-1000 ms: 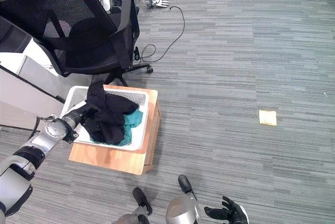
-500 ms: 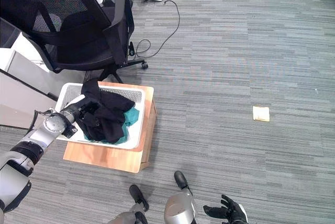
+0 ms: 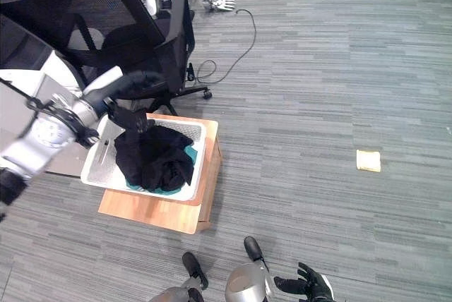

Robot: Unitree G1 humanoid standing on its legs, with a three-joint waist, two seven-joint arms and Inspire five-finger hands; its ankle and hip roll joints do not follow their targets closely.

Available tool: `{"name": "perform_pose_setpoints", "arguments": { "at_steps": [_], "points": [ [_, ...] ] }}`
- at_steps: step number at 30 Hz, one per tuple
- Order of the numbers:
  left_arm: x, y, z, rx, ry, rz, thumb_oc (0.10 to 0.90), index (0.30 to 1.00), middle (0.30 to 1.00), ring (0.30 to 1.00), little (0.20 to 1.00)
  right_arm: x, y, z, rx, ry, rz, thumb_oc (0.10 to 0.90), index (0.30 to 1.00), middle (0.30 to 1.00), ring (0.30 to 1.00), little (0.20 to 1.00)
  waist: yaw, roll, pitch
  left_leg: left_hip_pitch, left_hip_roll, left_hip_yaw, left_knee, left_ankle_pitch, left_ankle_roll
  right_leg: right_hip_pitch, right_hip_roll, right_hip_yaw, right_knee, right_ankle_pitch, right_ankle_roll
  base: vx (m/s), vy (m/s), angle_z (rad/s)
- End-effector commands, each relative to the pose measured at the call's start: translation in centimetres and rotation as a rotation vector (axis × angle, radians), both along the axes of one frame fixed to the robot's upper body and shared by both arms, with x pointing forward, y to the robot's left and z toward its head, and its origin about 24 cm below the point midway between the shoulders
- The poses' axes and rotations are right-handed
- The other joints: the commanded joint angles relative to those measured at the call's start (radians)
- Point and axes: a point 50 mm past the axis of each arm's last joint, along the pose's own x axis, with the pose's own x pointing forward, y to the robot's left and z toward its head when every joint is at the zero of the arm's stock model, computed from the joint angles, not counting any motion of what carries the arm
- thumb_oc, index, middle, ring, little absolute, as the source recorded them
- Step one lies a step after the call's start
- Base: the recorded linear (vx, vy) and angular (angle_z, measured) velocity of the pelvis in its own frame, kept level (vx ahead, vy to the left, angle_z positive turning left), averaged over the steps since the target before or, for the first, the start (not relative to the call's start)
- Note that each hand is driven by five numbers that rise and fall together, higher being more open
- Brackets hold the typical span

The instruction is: Pick up bed clothes into laundry basket.

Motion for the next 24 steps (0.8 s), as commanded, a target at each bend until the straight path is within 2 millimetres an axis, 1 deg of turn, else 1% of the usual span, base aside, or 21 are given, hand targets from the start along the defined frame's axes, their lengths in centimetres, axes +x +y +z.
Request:
{"name": "perform_pose_setpoints", "arguments": {
  "at_steps": [1,2,4,5,8,9,10,11,12,13,14,15,16,17,18,19,20,21,22,23,24],
  "points": [
    [-2.2,4.1,8.2,-0.2,-0.335,0.086,0.8,0.9,0.9,0.9,0.9,-3.8,-2.2,0.2,-0.041,0.082,-0.059,0.8,0.9,0.9,0.9,0.9,0.032,0.0,-0.097,0.089,0.047,-0.015,0.004,-0.1,-0.063,-0.013,0.015,-0.043,0.003,-0.007,0.017,-0.02,-0.016,0.14],
    [-2.8,4.9,7.9,-0.249,-0.345,0.096,0.8,0.9,0.9,0.9,0.9,-4.2,-1.9,0.0,-0.029,0.093,-0.071,0.8,0.9,0.9,0.9,0.9,0.048,-0.007,-0.103,0.094,0.047,-0.019,0.004,-0.1,-0.063,-0.007,0.015,-0.049,0.003,-0.008,0.016,-0.02,-0.025,0.14],
    [-4.5,7.0,6.1,-0.389,-0.355,0.123,0.8,0.9,0.9,0.9,0.9,-4.4,-1.9,-0.2,-0.021,0.109,-0.077,0.8,0.9,0.9,0.9,0.9,0.063,-0.014,-0.113,0.1,0.049,-0.027,0.004,-0.1,-0.063,0.005,0.017,-0.057,0.002,-0.014,0.013,-0.03,-0.032,0.02],
    [-5.5,9.3,2.4,-0.511,-0.288,0.203,0.8,0.9,0.9,0.9,0.9,-4.5,-1.3,-0.6,-0.005,0.128,-0.088,0.8,0.9,0.9,0.9,0.9,0.095,-0.034,-0.125,0.109,0.05,-0.033,0.004,-0.102,-0.063,0.015,0.02,-0.063,0.002,-0.017,0.01,-0.03,-0.036,0.0],
    [-7.6,12.0,-4.1,-0.627,-0.119,0.328,0.8,0.9,0.9,0.9,0.9,-4.5,-0.7,-1.0,0.013,0.156,-0.049,0.8,0.9,0.9,0.9,0.9,0.118,-0.056,-0.144,0.123,0.053,-0.036,0.004,-0.106,-0.058,0.031,0.026,-0.066,0.002,-0.024,0.005,-0.01,-0.019,0.1],
    [-7.7,12.0,-4.1,-0.628,-0.118,0.33,0.8,0.9,0.9,0.9,0.9,-4.5,-0.8,-1.0,0.011,0.157,-0.046,0.8,0.9,0.9,0.9,0.9,0.116,-0.056,-0.144,0.124,0.053,-0.036,0.004,-0.107,-0.058,0.032,0.026,-0.066,0.002,-0.025,0.005,0.01,-0.012,0.11],
    [-8.6,12.6,-7.9,-0.731,-0.026,0.392,0.8,0.9,0.9,0.9,0.9,-4.6,-0.5,-1.1,0.016,0.164,-0.035,0.8,0.9,0.9,0.9,0.9,0.124,-0.067,-0.144,0.134,0.053,-0.04,0.004,-0.109,-0.054,0.043,0.027,-0.068,0.004,-0.031,0.003,0.02,-0.008,0.24],
    [-10.4,13.3,-13.5,-0.862,0.101,0.52,0.8,0.9,0.9,0.9,0.9,-4.5,-0.2,-1.2,0.017,0.169,-0.014,0.8,0.9,0.9,0.9,0.9,0.134,-0.082,-0.152,0.146,0.054,-0.044,0.004,-0.113,-0.049,0.057,0.028,-0.069,0.009,-0.038,-0.002,0.02,-0.01,0.16],
    [-10.4,13.3,-13.5,-0.862,0.1,0.521,0.8,0.9,0.9,0.9,0.9,-4.5,-0.2,-1.2,0.016,0.169,-0.013,0.8,0.9,0.9,0.9,0.9,0.133,-0.081,-0.154,0.143,0.055,-0.044,0.004,-0.11,-0.049,0.054,0.029,-0.069,0.008,-0.036,-0.003,0.02,-0.005,0.08],
    [-11.5,13.2,-16.8,-0.908,0.185,0.608,0.8,0.9,0.9,0.9,0.9,-4.2,0.0,-1.3,0.014,0.163,-0.008,0.8,0.9,0.9,0.9,0.9,0.136,-0.087,-0.156,0.146,0.055,-0.045,0.004,-0.112,-0.047,0.057,0.03,-0.069,0.012,-0.039,-0.005,0.02,0.0,0.14],
    [-14.4,12.8,-23.6,-0.998,0.346,0.826,0.8,0.9,0.9,0.9,0.9,-3.9,0.4,-1.4,0.015,0.156,-0.007,0.8,0.9,0.9,0.9,0.9,0.142,-0.104,-0.163,0.154,0.053,-0.046,0.004,-0.116,-0.042,0.069,0.031,-0.068,0.013,-0.045,-0.009,0.02,0.003,0.19],
    [-14.4,12.8,-23.6,-0.999,0.346,0.825,0.8,0.9,0.9,0.9,0.9,-3.9,0.4,-1.4,0.014,0.156,-0.007,0.8,0.9,0.9,0.9,0.9,0.142,-0.104,-0.163,0.155,0.053,-0.046,0.004,-0.116,-0.042,0.07,0.031,-0.068,0.013,-0.045,-0.009,0.03,-0.001,0.19],
    [-16.2,12.4,-26.8,-1.046,0.425,0.945,0.8,0.9,0.9,0.9,0.9,-3.6,0.7,-1.5,0.013,0.151,-0.005,0.8,0.9,0.9,0.9,0.9,0.145,-0.113,-0.166,0.159,0.053,-0.047,0.004,-0.118,-0.04,0.075,0.031,-0.071,0.013,-0.048,-0.011,0.02,0.0,0.06],
    [-19.1,11.4,-30.8,-1.072,0.571,1.105,0.8,0.9,0.9,0.9,0.9,-3.4,0.9,-1.6,0.005,0.161,0.013,0.8,0.9,0.9,0.9,0.9,0.152,-0.126,-0.176,0.161,0.053,-0.048,0.004,-0.12,-0.036,0.077,0.031,-0.074,0.011,-0.049,-0.012,0.02,0.006,0.04],
    [-21.3,9.9,-33.5,-1.077,0.693,1.199,0.8,0.9,0.9,0.9,0.9,-3.2,1.2,-1.8,-0.001,0.17,0.032,0.8,0.9,0.9,0.9,0.9,0.156,-0.133,-0.177,0.166,0.051,-0.05,0.004,-0.122,-0.034,0.084,0.031,-0.075,0.011,-0.052,-0.012,0.02,0.007,0.04],
    [-23.3,8.5,-35.5,-1.081,0.81,1.275,0.8,0.9,0.9,0.9,0.9,-3.0,1.4,-1.8,-0.005,0.177,0.045,0.8,0.9,0.9,0.9,0.9,0.161,-0.138,-0.185,0.16,0.05,-0.05,0.004,-0.12,-0.032,0.079,0.031,-0.075,0.011,-0.049,-0.013,0.0,0.0,0.0],
    [-23.3,8.5,-35.5,-1.082,0.81,1.274,0.8,0.9,0.9,0.9,0.9,-2.9,1.4,-1.8,-0.005,0.176,0.045,0.8,0.9,0.9,0.9,0.9,0.161,-0.138,-0.184,0.16,0.049,-0.05,0.004,-0.12,-0.032,0.079,0.03,-0.075,0.011,-0.05,-0.013,0.0,0.0,0.0],
    [-25.1,6.3,-37.3,-1.132,0.925,1.337,0.8,0.9,0.9,0.9,0.9,-2.5,1.7,-1.9,-0.013,0.18,0.052,0.8,0.9,0.9,0.9,0.9,0.17,-0.15,-0.19,0.158,0.047,-0.053,0.004,-0.12,-0.027,0.075,0.03,-0.075,0.011,-0.048,-0.012,0.0,0.0,0.0],
    [-25.7,5.2,-37.9,-1.114,0.992,1.325,0.8,0.9,0.9,0.9,0.9,-2.0,2.0,-2.0,-0.012,0.177,0.063,0.8,0.9,0.9,0.9,0.9,0.176,-0.156,-0.192,0.157,0.046,-0.054,0.004,-0.121,-0.025,0.072,0.029,-0.072,0.011,-0.045,-0.011,0.0,0.0,0.0],
    [-25.7,5.2,-37.9,-1.114,0.992,1.325,0.8,0.9,0.9,0.9,0.9,-2.0,2.0,-2.0,-0.012,0.177,0.063,0.8,0.9,0.9,0.9,0.9,0.176,-0.156,-0.192,0.157,0.046,-0.053,0.004,-0.121,-0.025,0.072,0.029,-0.072,0.011,-0.045,-0.011,0.0,0.0,0.0],
    [-26.5,4.1,-38.5,-1.056,1.07,1.303,0.8,0.9,0.9,0.9,0.9,-1.8,2.3,-2.1,-0.009,0.178,0.072,0.8,0.9,0.9,0.9,0.9,0.186,-0.163,-0.195,0.156,0.045,-0.054,0.004,-0.121,-0.021,0.069,0.029,-0.069,0.011,-0.043,-0.01,0.0,0.0,0.0]
  ]
}}
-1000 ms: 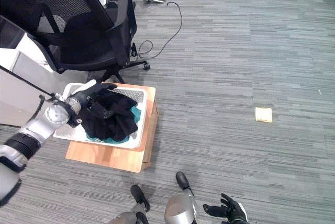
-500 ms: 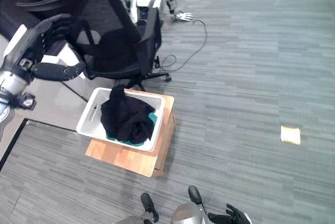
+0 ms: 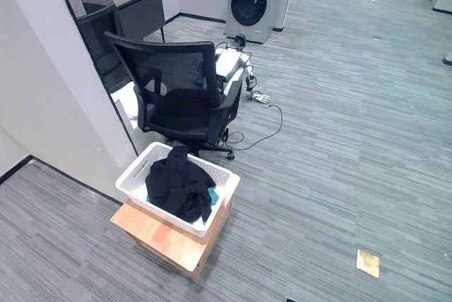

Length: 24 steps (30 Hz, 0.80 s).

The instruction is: Pick up bed clothes into laundry basket.

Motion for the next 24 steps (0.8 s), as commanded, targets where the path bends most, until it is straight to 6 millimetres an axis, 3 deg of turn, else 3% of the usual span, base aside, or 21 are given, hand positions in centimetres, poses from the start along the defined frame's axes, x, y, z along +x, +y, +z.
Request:
{"name": "perform_pose_setpoints", "arguments": {
  "at_steps": [1,3,4,5,6,7,9,11,12,13,14,15,16,17,18,19,20,23,24],
  "points": [
    [7.7,2.1,1.3,0.09,-0.227,-0.124,0.8,0.9,0.9,0.9,0.9,1.8,-0.9,0.5,-0.052,-0.031,0.032,0.8,0.9,0.9,0.9,0.9,0.013,0.006,0.027,0.076,0.032,0.004,0.004,-0.101,-0.014,-0.036,0.008,-0.01,0.01,0.003,0.007,0.0,0.012,-0.05],
    [6.7,0.6,0.7,0.049,-0.182,-0.149,0.8,0.9,0.9,0.9,0.9,1.4,0.9,-0.2,-0.025,0.023,0.131,0.8,0.9,0.9,0.9,0.9,0.057,-0.024,0.027,0.063,0.026,-0.02,0.004,-0.095,-0.006,-0.046,-0.003,-0.036,0.035,0.004,0.013,-0.04,0.014,-0.02],
    [6.7,0.6,0.7,0.05,-0.182,-0.149,0.8,0.9,0.9,0.9,0.9,1.4,0.9,-0.2,-0.025,0.023,0.131,0.8,0.9,0.9,0.9,0.9,0.056,-0.025,0.027,0.062,0.025,-0.021,0.004,-0.095,-0.006,-0.047,-0.004,-0.036,0.036,0.003,0.013,-0.1,0.007,0.04],
    [7.1,0.6,0.8,0.054,-0.19,-0.165,0.8,0.9,0.9,0.9,0.9,1.8,1.3,-0.2,-0.025,0.026,0.18,0.8,0.9,0.9,0.9,0.9,0.074,-0.03,0.034,0.051,0.028,-0.035,0.004,-0.089,-0.003,-0.069,-0.008,-0.056,0.094,-0.008,0.015,-0.24,-0.025,0.14],
    [9.2,1.0,1.4,0.081,-0.246,-0.224,0.8,0.9,0.9,0.9,0.9,2.6,2.1,-0.3,-0.011,-0.002,0.192,0.8,0.9,0.9,0.9,0.9,0.085,-0.033,0.067,0.018,0.036,-0.1,0.004,-0.059,0.002,-0.119,0.017,-0.04,0.255,-0.069,0.028,-0.24,-0.026,0.23],
    [9.2,1.0,1.4,0.081,-0.247,-0.224,0.8,0.9,0.9,0.9,0.9,2.6,2.1,-0.3,-0.011,-0.002,0.192,0.8,0.9,0.9,0.9,0.9,0.085,-0.033,0.064,0.015,0.037,-0.101,0.004,-0.058,0.002,-0.122,0.017,-0.041,0.255,-0.067,0.027,-0.28,-0.049,0.61],
    [11.9,1.9,2.4,0.129,-0.324,-0.237,0.8,0.9,0.9,0.9,0.9,3.3,3.3,-0.4,0.021,-0.025,0.204,0.8,0.9,0.9,0.9,0.9,0.072,-0.045,0.075,-0.04,0.031,-0.226,0.004,-0.01,0.001,-0.126,0.09,0.077,0.361,-0.134,0.025,-0.16,-0.074,1.95],
    [12.7,2.5,2.9,0.16,-0.356,-0.211,0.8,0.9,0.9,0.9,0.9,3.9,4.1,-0.4,0.027,-0.057,0.23,0.8,0.9,0.9,0.9,0.9,0.084,-0.062,0.062,-0.102,0.008,-0.325,0.007,0.029,-0.008,-0.084,0.132,0.182,0.38,-0.178,-0.009,-0.23,-0.131,2.41],
    [14.3,2.9,3.7,0.191,-0.403,-0.217,0.8,0.9,0.9,0.9,0.9,5.5,4.5,0.1,0.016,-0.121,0.297,0.8,0.9,0.9,0.9,0.9,0.116,-0.091,0.085,-0.179,-0.02,-0.401,0.021,0.084,-0.032,-0.034,0.166,0.245,0.317,-0.23,-0.07,-0.28,-0.13,1.78],
    [14.3,2.9,3.7,0.191,-0.403,-0.217,0.8,0.9,0.9,0.9,0.9,5.5,4.5,0.1,0.015,-0.121,0.297,0.8,0.9,0.9,0.9,0.9,0.115,-0.087,0.084,-0.182,-0.017,-0.402,0.02,0.086,-0.033,-0.036,0.169,0.245,0.314,-0.225,-0.07,-0.56,-0.286,2.33],
    [14.6,3.3,3.9,0.212,-0.413,-0.186,0.8,0.9,0.9,0.9,0.9,7.4,4.5,0.8,-0.015,-0.172,0.353,0.8,0.9,0.9,0.9,0.9,0.157,-0.103,0.12,-0.256,-0.022,-0.443,0.029,0.122,-0.062,-0.026,0.185,0.198,0.266,-0.236,-0.092,-0.34,-0.193,2.16],
    [14.7,3.3,3.9,0.212,-0.414,-0.186,0.8,0.9,0.9,0.9,0.9,7.4,4.4,0.8,-0.016,-0.173,0.353,0.8,0.9,0.9,0.9,0.9,0.156,-0.1,0.119,-0.259,-0.019,-0.446,0.029,0.124,-0.063,-0.028,0.188,0.196,0.264,-0.232,-0.092,-0.71,-0.333,1.8],
    [13.2,3.8,3.4,0.221,-0.35,-0.115,0.8,0.9,0.9,0.9,0.9,8.1,3.5,1.2,-0.051,-0.179,0.365,0.8,0.9,0.9,0.9,0.9,0.168,-0.121,0.168,-0.343,-0.006,-0.396,0.118,0.107,-0.074,-0.041,0.194,0.148,0.228,-0.186,-0.099,-0.38,-0.138,0.53],
    [13.2,3.7,3.4,0.221,-0.351,-0.115,0.8,0.9,0.9,0.9,0.9,8.1,3.5,1.2,-0.051,-0.179,0.365,0.8,0.9,0.9,0.9,0.9,0.167,-0.118,0.167,-0.348,-0.005,-0.398,0.121,0.106,-0.074,-0.044,0.197,0.147,0.227,-0.184,-0.099,-0.67,-0.143,1.29],
    [10.7,3.8,2.5,0.221,-0.258,-0.053,0.8,0.9,0.9,0.9,0.9,7.9,2.6,1.3,-0.069,-0.169,0.327,0.8,0.9,0.9,0.9,0.9,0.144,-0.13,0.174,-0.337,0.028,-0.237,0.233,0.053,-0.032,-0.066,0.18,0.094,0.208,-0.149,-0.097,-0.3,-0.001,1.55],
    [10.7,3.8,2.5,0.221,-0.259,-0.053,0.8,0.9,0.9,0.9,0.9,7.9,2.6,1.3,-0.069,-0.169,0.327,0.8,0.9,0.9,0.9,0.9,0.144,-0.129,0.173,-0.34,0.029,-0.237,0.236,0.051,-0.032,-0.067,0.181,0.094,0.207,-0.148,-0.097,-0.39,0.006,1.68],
    [9.5,3.6,2.1,0.21,-0.212,-0.065,0.8,0.9,0.9,0.9,0.9,7.4,2.2,1.2,-0.075,-0.159,0.297,0.8,0.9,0.9,0.9,0.9,0.128,-0.134,0.162,-0.314,0.06,-0.153,0.27,0.024,-0.02,-0.075,0.167,0.056,0.186,-0.133,-0.099,-0.18,0.026,1.13],
    [5.9,4.2,1.6,0.212,-0.102,-0.037,0.8,0.9,0.9,0.9,0.9,5.8,1.7,0.8,-0.063,-0.132,0.206,0.8,0.9,0.9,0.9,0.9,0.101,-0.158,0.138,-0.278,0.096,-0.045,0.525,-0.065,-0.008,-0.1,0.116,-0.048,0.135,-0.076,-0.121,-0.28,-0.019,1.15],
    [5.5,4.5,1.6,0.215,-0.087,-0.032,0.8,0.9,0.9,0.9,0.9,5.4,1.9,0.7,-0.06,-0.123,0.2,0.8,0.9,0.9,0.9,0.9,0.093,-0.157,0.129,-0.239,0.122,-0.001,0.534,-0.086,-0.003,-0.106,0.11,-0.088,0.125,-0.074,-0.124,-0.2,-0.047,1.21]
  ]
}}
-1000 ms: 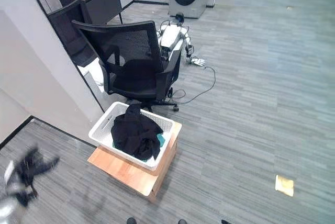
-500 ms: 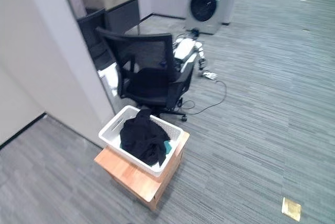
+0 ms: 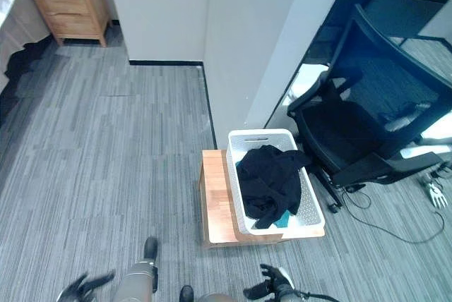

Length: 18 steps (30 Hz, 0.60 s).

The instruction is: Pick up bed clothes into laundry basket.

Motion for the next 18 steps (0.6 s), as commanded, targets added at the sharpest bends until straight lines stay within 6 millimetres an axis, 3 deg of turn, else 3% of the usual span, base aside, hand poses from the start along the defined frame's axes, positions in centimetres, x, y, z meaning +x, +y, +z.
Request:
{"name": "perform_pose_setpoints", "arguments": {
  "at_steps": [1,2,3,4,6,7,8,10,11,12,13,14,15,17,18],
  "points": [
    [1.3,-0.1,0.1,-0.001,-0.04,-0.046,0.8,0.9,0.9,0.9,0.9,-1.7,-0.3,-0.4,0.012,0.018,-0.07,0.8,0.9,0.9,0.9,0.9,-0.041,0.007,-0.022,0.143,0.104,0.102,0.012,-0.023,0.041,-0.074,-0.085,0.001,-0.02,0.024,0.124,-0.13,0.019,1.98],
    [2.3,0.0,0.3,0.01,-0.056,-0.056,0.8,0.9,0.9,0.9,0.9,-2.8,0.1,-0.7,0.03,0.041,-0.084,0.8,0.9,0.9,0.9,0.9,-0.078,0.026,-0.046,0.269,0.143,0.167,0.013,-0.074,0.014,-0.081,-0.082,-0.085,-0.034,0.016,0.132,-0.05,0.028,2.09],
    [2.3,0.0,0.3,0.009,-0.055,-0.056,0.8,0.9,0.9,0.9,0.9,-2.8,0.1,-0.7,0.029,0.042,-0.084,0.8,0.9,0.9,0.9,0.9,-0.081,0.029,-0.043,0.271,0.146,0.163,0.016,-0.079,0.012,-0.076,-0.079,-0.088,-0.033,0.014,0.132,-0.11,0.159,2.76],
    [4.2,-0.7,0.4,-0.001,-0.101,-0.098,0.8,0.9,0.9,0.9,0.9,-4.0,0.1,-1.0,0.038,0.065,-0.137,0.8,0.9,0.9,0.9,0.9,-0.118,0.053,-0.065,0.338,0.149,0.233,-0.042,-0.109,-0.005,-0.1,-0.102,-0.176,-0.028,0.02,0.138,-0.09,0.12,2.11],
    [5.2,-1.2,0.4,-0.007,-0.12,-0.14,0.8,0.9,0.9,0.9,0.9,-4.6,-0.1,-1.1,0.034,0.079,-0.158,0.8,0.9,0.9,0.9,0.9,-0.138,0.064,-0.07,0.348,0.145,0.266,-0.07,-0.119,-0.012,-0.11,-0.12,-0.214,-0.024,0.025,0.143,-0.16,0.219,2.61],
    [7.4,-2.6,0.6,-0.028,-0.177,-0.229,0.8,0.9,0.9,0.9,0.9,-5.5,-0.2,-1.2,0.022,0.106,-0.175,0.8,0.9,0.9,0.9,0.9,-0.171,0.093,-0.083,0.358,0.117,0.342,-0.201,-0.168,0.005,-0.126,-0.165,-0.292,-0.011,0.041,0.171,-0.16,0.261,2.1],
    [7.4,-2.6,0.6,-0.028,-0.177,-0.229,0.8,0.9,0.9,0.9,0.9,-5.5,-0.2,-1.2,0.022,0.106,-0.175,0.8,0.9,0.9,0.9,0.9,-0.172,0.093,-0.083,0.358,0.116,0.341,-0.202,-0.167,0.006,-0.126,-0.166,-0.293,-0.011,0.041,0.172,-0.14,0.33,1.45],
    [8.4,-3.5,0.7,-0.038,-0.204,-0.301,0.8,0.9,0.9,0.9,0.9,-4.7,-0.2,-1.2,-0.004,0.111,-0.12,0.8,0.9,0.9,0.9,0.9,-0.154,0.104,-0.071,0.346,0.063,0.27,-0.279,-0.174,0.031,-0.157,-0.202,-0.307,0.041,0.067,0.194,-0.09,0.305,1.48],
    [10.1,-4.2,1.2,-0.039,-0.243,-0.407,0.8,0.9,0.9,0.9,0.9,-3.4,0.1,-1.0,-0.001,0.08,-0.094,0.8,0.9,0.9,0.9,0.9,-0.156,0.113,-0.05,0.365,0.034,0.238,-0.35,-0.165,0.053,-0.194,-0.241,-0.28,0.125,0.082,0.219,-0.13,0.356,1.17],
    [10.8,-4.6,1.4,-0.037,-0.263,-0.446,0.8,0.9,0.9,0.9,0.9,-2.5,0.4,-0.8,0.008,0.05,-0.075,0.8,0.9,0.9,0.9,0.9,-0.165,0.117,-0.037,0.364,0.016,0.207,-0.37,-0.16,0.068,-0.222,-0.256,-0.221,0.168,0.081,0.238,-0.11,0.271,0.18],
    [10.8,-4.6,1.4,-0.037,-0.263,-0.446,0.8,0.9,0.9,0.9,0.9,-2.5,0.4,-0.8,0.008,0.05,-0.075,0.8,0.9,0.9,0.9,0.9,-0.165,0.117,-0.037,0.364,0.016,0.207,-0.37,-0.16,0.069,-0.223,-0.256,-0.221,0.169,0.081,0.238,-0.08,0.164,0.46],
    [11.2,-4.8,1.5,-0.032,-0.279,-0.48,0.8,0.9,0.9,0.9,0.9,-1.4,0.6,-0.5,0.014,0.014,-0.051,0.8,0.9,0.9,0.9,0.9,-0.184,0.123,-0.027,0.358,-0.002,0.165,-0.383,-0.153,0.083,-0.251,-0.249,-0.095,0.211,0.09,0.268,-0.11,0.147,1.07],
    [11.2,-4.6,1.6,-0.021,-0.275,-0.492,0.8,0.9,0.9,0.9,0.9,-0.2,1.1,-0.2,0.027,-0.02,-0.016,0.8,0.9,0.9,0.9,0.9,-0.198,0.13,-0.029,0.346,-0.025,0.109,-0.413,-0.108,0.095,-0.262,-0.179,0.11,0.224,0.1,0.278,-0.11,0.145,1.41],
    [11.2,-4.6,1.6,-0.021,-0.275,-0.492,0.8,0.9,0.9,0.9,0.9,-0.2,1.1,-0.2,0.027,-0.02,-0.016,0.8,0.9,0.9,0.9,0.9,-0.197,0.131,-0.031,0.343,-0.024,0.111,-0.414,-0.106,0.094,-0.265,-0.178,0.112,0.222,0.103,0.277,-0.02,0.028,1.33],
    [11.0,-4.5,1.4,-0.009,-0.232,-0.536,0.8,0.9,0.9,0.9,0.9,0.6,1.5,0.0,0.035,-0.045,0.006,0.8,0.9,0.9,0.9,0.9,-0.178,0.143,-0.052,0.345,-0.035,0.045,-0.444,-0.078,0.09,-0.217,-0.153,0.195,0.196,0.068,0.276,0.05,-0.031,0.87]
  ]
}}
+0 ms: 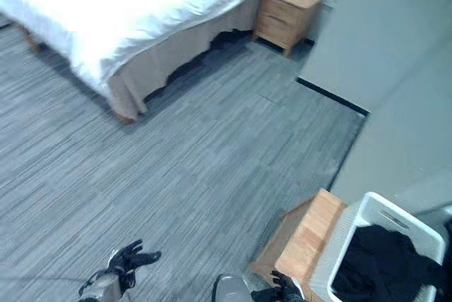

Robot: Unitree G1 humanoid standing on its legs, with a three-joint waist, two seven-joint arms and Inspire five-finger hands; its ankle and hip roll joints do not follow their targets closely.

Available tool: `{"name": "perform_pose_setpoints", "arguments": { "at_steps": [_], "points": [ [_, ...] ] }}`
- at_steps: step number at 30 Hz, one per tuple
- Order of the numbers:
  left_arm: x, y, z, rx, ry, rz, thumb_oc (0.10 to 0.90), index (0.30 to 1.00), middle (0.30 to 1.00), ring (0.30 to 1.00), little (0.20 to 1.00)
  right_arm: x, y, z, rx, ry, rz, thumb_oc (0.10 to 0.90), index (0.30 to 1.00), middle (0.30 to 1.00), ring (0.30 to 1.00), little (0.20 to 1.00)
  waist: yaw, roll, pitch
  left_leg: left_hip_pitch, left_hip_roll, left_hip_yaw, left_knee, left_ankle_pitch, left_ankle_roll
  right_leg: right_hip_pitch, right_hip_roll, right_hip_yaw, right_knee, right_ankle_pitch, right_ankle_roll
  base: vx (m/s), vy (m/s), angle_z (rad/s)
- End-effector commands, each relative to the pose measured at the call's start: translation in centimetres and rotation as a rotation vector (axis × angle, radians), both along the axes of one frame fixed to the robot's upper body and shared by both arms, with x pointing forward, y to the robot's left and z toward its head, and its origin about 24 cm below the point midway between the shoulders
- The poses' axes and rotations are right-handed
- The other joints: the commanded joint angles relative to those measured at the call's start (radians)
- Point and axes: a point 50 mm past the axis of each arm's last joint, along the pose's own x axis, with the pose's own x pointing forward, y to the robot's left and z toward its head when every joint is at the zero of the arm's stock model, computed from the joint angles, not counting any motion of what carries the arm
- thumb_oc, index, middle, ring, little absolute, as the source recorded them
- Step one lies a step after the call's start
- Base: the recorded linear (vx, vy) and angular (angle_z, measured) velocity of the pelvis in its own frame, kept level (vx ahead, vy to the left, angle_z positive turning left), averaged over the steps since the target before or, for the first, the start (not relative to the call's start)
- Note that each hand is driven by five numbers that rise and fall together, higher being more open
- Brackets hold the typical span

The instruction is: Pick up bed clothes into laundry basket.

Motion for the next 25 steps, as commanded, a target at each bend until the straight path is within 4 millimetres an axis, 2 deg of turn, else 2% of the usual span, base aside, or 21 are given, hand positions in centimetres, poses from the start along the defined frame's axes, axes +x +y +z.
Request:
{"name": "perform_pose_setpoints", "arguments": {
  "at_steps": [1,4,5,7,8,10,11,12,13,15,17,18,20,25],
  "points": [
    [-2.6,3.1,-0.4,0.125,0.076,-0.02,0.8,0.9,0.9,0.9,0.9,2.2,0.5,0.8,-0.025,-0.081,0.103,0.8,0.9,0.9,0.9,0.9,0.021,0.0,-0.03,-0.066,-0.04,-0.124,0.041,-0.017,0.044,0.17,0.041,0.072,-0.25,0.073,0.015,0.05,-0.046,0.91],
    [-3.8,3.8,-0.6,0.16,0.116,-0.034,0.8,0.9,0.9,0.9,0.9,3.0,1.2,0.9,-0.046,-0.076,0.228,0.8,0.9,0.9,0.9,0.9,0.068,-0.013,-0.049,-0.076,-0.049,-0.146,0.042,-0.006,0.036,0.233,0.048,0.023,-0.358,0.085,0.002,-0.02,-0.127,1.14],
    [-4.9,4.0,-1.0,0.147,0.146,0.001,0.8,0.9,0.9,0.9,0.9,3.4,1.4,1.0,-0.064,-0.073,0.297,0.8,0.9,0.9,0.9,0.9,0.109,-0.025,-0.06,-0.078,-0.048,-0.151,0.036,0.002,0.028,0.266,0.04,-0.012,-0.417,0.099,0.004,0.01,-0.157,0.62],
    [-6.3,3.6,-1.5,0.108,0.178,0.039,0.8,0.9,0.9,0.9,0.9,3.7,1.3,1.1,-0.071,-0.073,0.316,0.8,0.9,0.9,0.9,0.9,0.139,-0.035,-0.066,-0.074,-0.049,-0.161,0.017,0.016,0.023,0.296,0.042,-0.036,-0.456,0.108,0.0,0.01,-0.092,0.08],
    [-6.3,3.6,-1.5,0.108,0.178,0.039,0.8,0.9,0.9,0.9,0.9,3.7,1.3,1.1,-0.071,-0.073,0.316,0.8,0.9,0.9,0.9,0.9,0.138,-0.035,-0.066,-0.073,-0.049,-0.161,0.017,0.017,0.023,0.298,0.042,-0.037,-0.457,0.108,0.0,0.0,-0.046,0.1],
    [-8.0,3.3,-2.0,0.091,0.234,0.052,0.8,0.9,0.9,0.9,0.9,3.3,1.3,0.9,-0.058,-0.06,0.289,0.8,0.9,0.9,0.9,0.9,0.148,-0.04,-0.074,-0.063,-0.048,-0.166,-0.003,0.024,0.02,0.318,0.041,-0.056,-0.476,0.108,-0.002,0.03,-0.041,0.2],
    [-9.5,2.6,-2.5,0.062,0.276,0.077,0.8,0.9,0.9,0.9,0.9,2.7,1.3,0.6,-0.05,-0.043,0.259,0.8,0.9,0.9,0.9,0.9,0.158,-0.043,-0.079,-0.053,-0.049,-0.177,-0.011,0.03,0.018,0.334,0.042,-0.077,-0.483,0.108,-0.004,0.03,-0.035,0.27],
    [-9.5,2.6,-2.6,0.062,0.276,0.077,0.8,0.9,0.9,0.9,0.9,2.7,1.3,0.6,-0.05,-0.043,0.259,0.8,0.9,0.9,0.9,0.9,0.158,-0.043,-0.079,-0.053,-0.049,-0.177,-0.011,0.03,0.018,0.335,0.042,-0.077,-0.484,0.108,-0.004,0.04,-0.043,0.26],
    [-10.6,2.2,-2.8,0.04,0.307,0.112,0.8,0.9,0.9,0.9,0.9,2.0,1.6,0.3,-0.048,-0.014,0.271,0.8,0.9,0.9,0.9,0.9,0.166,-0.048,-0.086,-0.045,-0.049,-0.185,-0.012,0.028,0.016,0.346,0.041,-0.088,-0.486,0.105,-0.005,0.03,-0.02,0.24],
    [-10.6,2.2,-2.8,0.04,0.307,0.112,0.8,0.9,0.9,0.9,0.9,2.0,1.6,0.3,-0.048,-0.014,0.271,0.8,0.9,0.9,0.9,0.9,0.166,-0.048,-0.086,-0.044,-0.049,-0.185,-0.012,0.028,0.016,0.346,0.041,-0.088,-0.486,0.105,-0.005,0.02,-0.025,0.22],
    [-10.5,1.9,-2.9,0.033,0.303,0.113,0.8,0.9,0.9,0.9,0.9,0.6,2.3,-0.4,-0.055,0.05,0.315,0.8,0.9,0.9,0.9,0.9,0.172,-0.056,-0.095,-0.035,-0.045,-0.192,-0.012,0.025,0.016,0.354,0.044,-0.1,-0.482,0.1,-0.01,0.02,-0.05,0.05],
    [-10.5,1.9,-2.9,0.033,0.303,0.113,0.8,0.9,0.9,0.9,0.9,0.6,2.3,-0.4,-0.055,0.05,0.315,0.8,0.9,0.9,0.9,0.9,0.172,-0.056,-0.095,-0.035,-0.045,-0.192,-0.012,0.025,0.016,0.354,0.044,-0.1,-0.482,0.1,-0.011,0.0,0.0,0.0],
    [-9.7,2.0,-2.7,0.039,0.271,0.112,0.8,0.9,0.9,0.9,0.9,-0.3,2.4,-0.7,-0.055,0.079,0.313,0.8,0.9,0.9,0.9,0.9,0.17,-0.058,-0.099,-0.026,-0.043,-0.194,-0.015,0.024,0.015,0.365,0.045,-0.109,-0.484,0.097,-0.012,0.02,-0.02,0.04],
    [-7.3,2.4,-2.0,0.061,0.179,0.087,0.8,0.9,0.9,0.9,0.9,-1.0,1.7,-0.8,-0.065,0.096,0.309,0.8,0.9,0.9,0.9,0.9,0.16,-0.058,-0.1,-0.02,-0.039,-0.195,-0.017,0.024,0.013,0.362,0.045,-0.112,-0.478,0.098,-0.012,0.0,-0.001,-0.01]
  ]
}}
